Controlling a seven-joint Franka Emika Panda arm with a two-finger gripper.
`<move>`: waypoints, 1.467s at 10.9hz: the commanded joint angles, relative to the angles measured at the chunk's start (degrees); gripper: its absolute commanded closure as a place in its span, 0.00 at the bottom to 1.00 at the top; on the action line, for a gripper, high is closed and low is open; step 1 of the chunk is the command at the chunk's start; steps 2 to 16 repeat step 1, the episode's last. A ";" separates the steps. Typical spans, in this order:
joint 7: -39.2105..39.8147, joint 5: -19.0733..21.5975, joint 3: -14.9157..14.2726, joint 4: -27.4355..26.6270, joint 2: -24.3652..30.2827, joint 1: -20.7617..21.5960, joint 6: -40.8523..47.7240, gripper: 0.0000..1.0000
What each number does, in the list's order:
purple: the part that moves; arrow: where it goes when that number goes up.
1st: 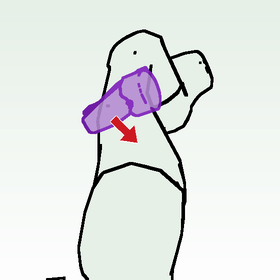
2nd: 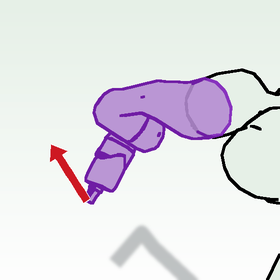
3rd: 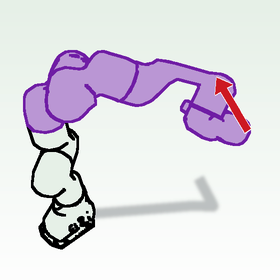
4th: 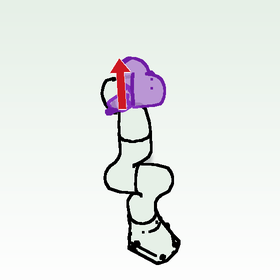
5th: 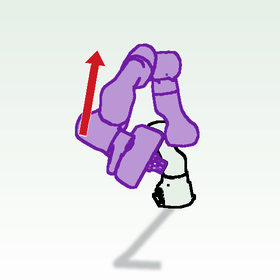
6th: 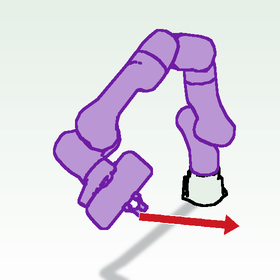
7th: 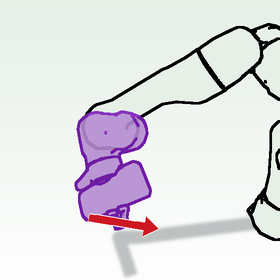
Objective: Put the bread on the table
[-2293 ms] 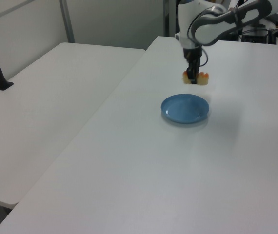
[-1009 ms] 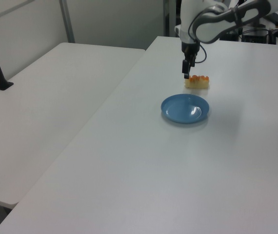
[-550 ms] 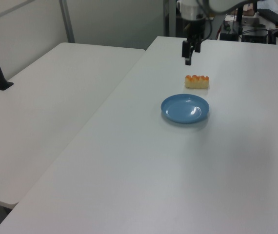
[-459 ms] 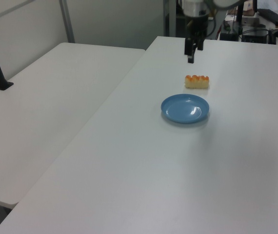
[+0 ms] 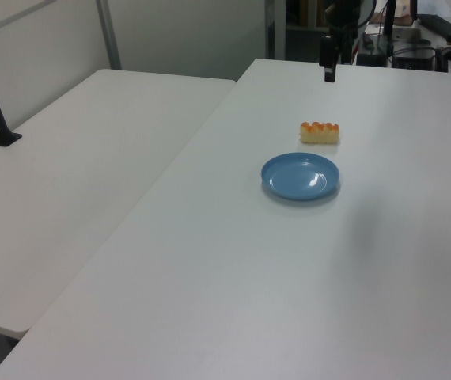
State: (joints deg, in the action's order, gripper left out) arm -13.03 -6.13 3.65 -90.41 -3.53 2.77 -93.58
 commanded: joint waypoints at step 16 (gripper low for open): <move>0.20 0.94 -1.10 -1.78 1.51 0.83 0.33 0.00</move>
